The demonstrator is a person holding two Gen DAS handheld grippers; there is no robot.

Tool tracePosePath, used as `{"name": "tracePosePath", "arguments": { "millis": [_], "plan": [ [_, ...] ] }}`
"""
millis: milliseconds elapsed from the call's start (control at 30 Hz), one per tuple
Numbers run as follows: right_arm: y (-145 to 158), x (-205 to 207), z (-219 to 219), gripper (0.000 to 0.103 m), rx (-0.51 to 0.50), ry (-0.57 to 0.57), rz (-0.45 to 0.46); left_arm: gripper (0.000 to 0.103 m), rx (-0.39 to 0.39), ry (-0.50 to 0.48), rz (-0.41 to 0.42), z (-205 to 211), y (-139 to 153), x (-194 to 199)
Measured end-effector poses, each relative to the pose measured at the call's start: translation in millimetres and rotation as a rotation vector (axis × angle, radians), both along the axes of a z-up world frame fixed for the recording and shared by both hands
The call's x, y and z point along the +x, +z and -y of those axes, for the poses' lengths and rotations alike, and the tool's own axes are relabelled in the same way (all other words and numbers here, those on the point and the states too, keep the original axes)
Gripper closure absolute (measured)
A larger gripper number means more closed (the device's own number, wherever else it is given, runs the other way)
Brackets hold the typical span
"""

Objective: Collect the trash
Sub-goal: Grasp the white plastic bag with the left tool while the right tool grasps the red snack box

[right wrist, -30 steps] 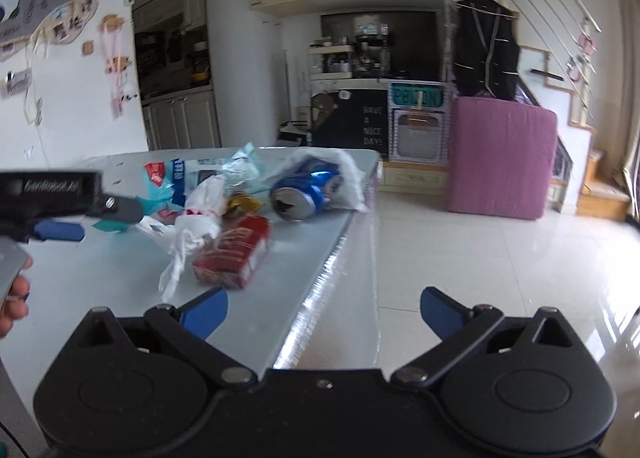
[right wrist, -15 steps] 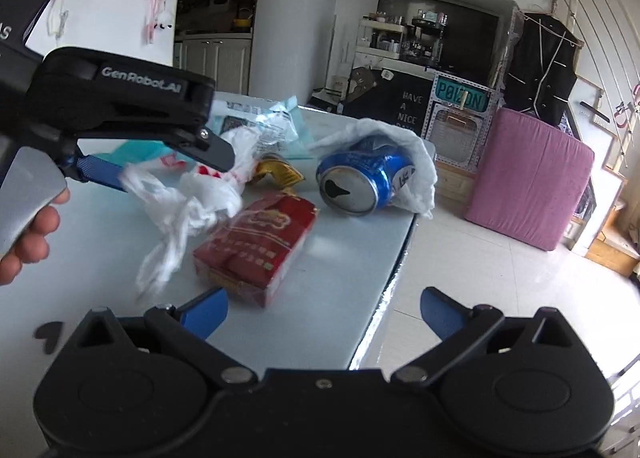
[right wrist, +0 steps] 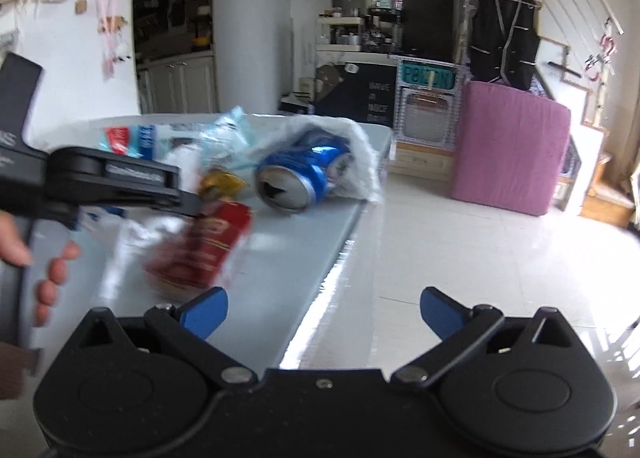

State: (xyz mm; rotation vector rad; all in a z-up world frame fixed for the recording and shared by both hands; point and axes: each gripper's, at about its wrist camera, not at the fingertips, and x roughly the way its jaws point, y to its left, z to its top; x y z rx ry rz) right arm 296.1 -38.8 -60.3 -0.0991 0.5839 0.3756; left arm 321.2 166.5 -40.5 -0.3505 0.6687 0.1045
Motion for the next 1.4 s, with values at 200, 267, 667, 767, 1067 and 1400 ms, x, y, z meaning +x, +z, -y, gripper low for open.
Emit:
{"name": "tracePosePath", "arguments": {
  "millis": [200, 267, 667, 767, 1067, 1400],
  "plan": [
    [7, -6, -28, 0.000, 0.047, 0.033, -0.031, 0.046, 0.012, 0.007, 0.011, -19, 0, -21],
    [6, -8, -40, 0.000, 0.056, 0.030, -0.038, 0.046, 0.007, 0.008, 0.017, -28, -1, -32],
    [0, 13, -98, 0.000, 0.057, -0.043, -0.123, 0.047, -0.002, 0.040, 0.040, -72, -3, -100],
    [-6, 18, -107, 0.001, 0.027, -0.067, -0.136, 0.047, 0.016, 0.041, 0.040, -71, -2, -112],
    [-5, 7, -101, 0.047, -0.012, -0.032, -0.088, 0.059, 0.051, 0.046, 0.034, -53, -1, -129],
    [8, -36, -68, 0.047, -0.019, 0.083, -0.064, 0.061, 0.044, 0.074, 0.040, -36, 8, -152]
  ]
}}
